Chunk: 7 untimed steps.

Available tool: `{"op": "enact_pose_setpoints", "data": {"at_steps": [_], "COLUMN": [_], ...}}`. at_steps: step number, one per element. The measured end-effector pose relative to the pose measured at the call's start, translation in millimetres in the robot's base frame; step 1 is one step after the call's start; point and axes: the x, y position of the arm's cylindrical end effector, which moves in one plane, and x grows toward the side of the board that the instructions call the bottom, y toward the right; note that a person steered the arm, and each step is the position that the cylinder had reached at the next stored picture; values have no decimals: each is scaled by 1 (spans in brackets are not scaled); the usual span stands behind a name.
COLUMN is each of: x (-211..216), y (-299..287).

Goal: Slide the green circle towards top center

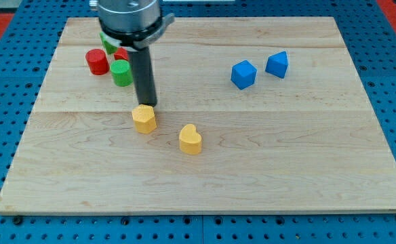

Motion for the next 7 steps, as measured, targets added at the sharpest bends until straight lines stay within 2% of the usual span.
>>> {"op": "enact_pose_setpoints", "data": {"at_steps": [2, 4, 5, 7], "x": [0, 30, 14, -67], "y": [-4, 1, -39, -60]}}
